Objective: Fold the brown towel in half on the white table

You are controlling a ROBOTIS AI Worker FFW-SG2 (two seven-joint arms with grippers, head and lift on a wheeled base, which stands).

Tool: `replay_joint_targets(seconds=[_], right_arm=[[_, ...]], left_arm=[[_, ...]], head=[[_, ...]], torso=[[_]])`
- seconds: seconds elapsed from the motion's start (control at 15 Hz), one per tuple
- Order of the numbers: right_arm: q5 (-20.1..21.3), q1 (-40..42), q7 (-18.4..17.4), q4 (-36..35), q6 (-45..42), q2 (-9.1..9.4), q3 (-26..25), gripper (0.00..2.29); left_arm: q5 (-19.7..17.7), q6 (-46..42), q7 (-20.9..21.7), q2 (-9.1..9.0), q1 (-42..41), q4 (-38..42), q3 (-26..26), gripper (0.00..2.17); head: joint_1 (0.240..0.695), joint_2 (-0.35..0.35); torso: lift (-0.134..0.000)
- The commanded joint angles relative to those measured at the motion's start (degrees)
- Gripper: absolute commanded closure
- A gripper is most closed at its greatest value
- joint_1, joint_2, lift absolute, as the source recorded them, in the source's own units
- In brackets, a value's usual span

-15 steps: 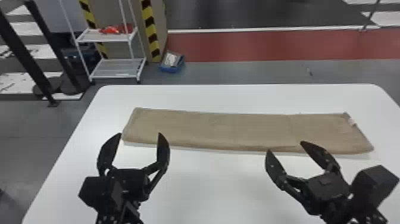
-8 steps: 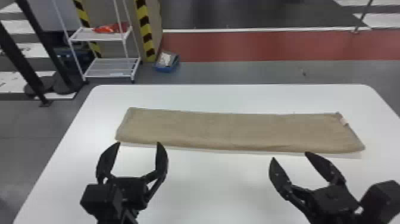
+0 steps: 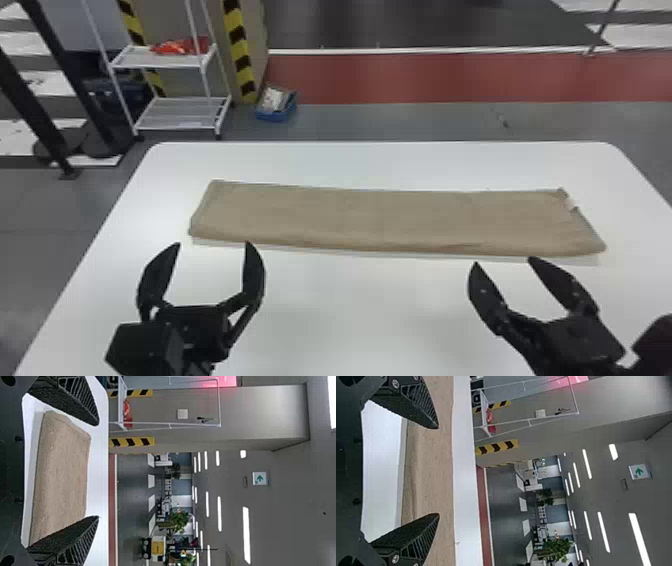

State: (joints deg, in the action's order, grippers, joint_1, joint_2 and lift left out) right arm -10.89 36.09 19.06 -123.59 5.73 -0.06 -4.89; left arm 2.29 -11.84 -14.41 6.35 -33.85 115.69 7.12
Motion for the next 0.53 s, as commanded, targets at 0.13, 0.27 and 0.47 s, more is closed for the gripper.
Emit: replay_joint_targets(seconds=[0.13, 0.27, 0.47], right_arm=[[-0.3, 0.6, 0.0, -0.6, -0.1, -0.02, -0.1, 0.11], [-0.3, 0.6, 0.0, -0.9, -0.1, -0.02, -0.1, 0.11], [-0.3, 0.6, -0.1, -0.9, -0.1, -0.02, 0.0, 0.11]], left_arm=[[0.0, -1.2, 0.0, -0.11, -1.1, 0.8, 0.0, 0.03], [0.0, -1.7, -0.1, -0.11, -1.6, 1.0, 0.0, 0.03], [0.0, -3.0, 0.0, -0.11, -2.0, 1.3, 0.1, 0.03]], head=[[0.695, 0.027], [0.695, 0.026], [0.695, 0.027]], torso=[[-0.123], [-0.123], [-0.123]])
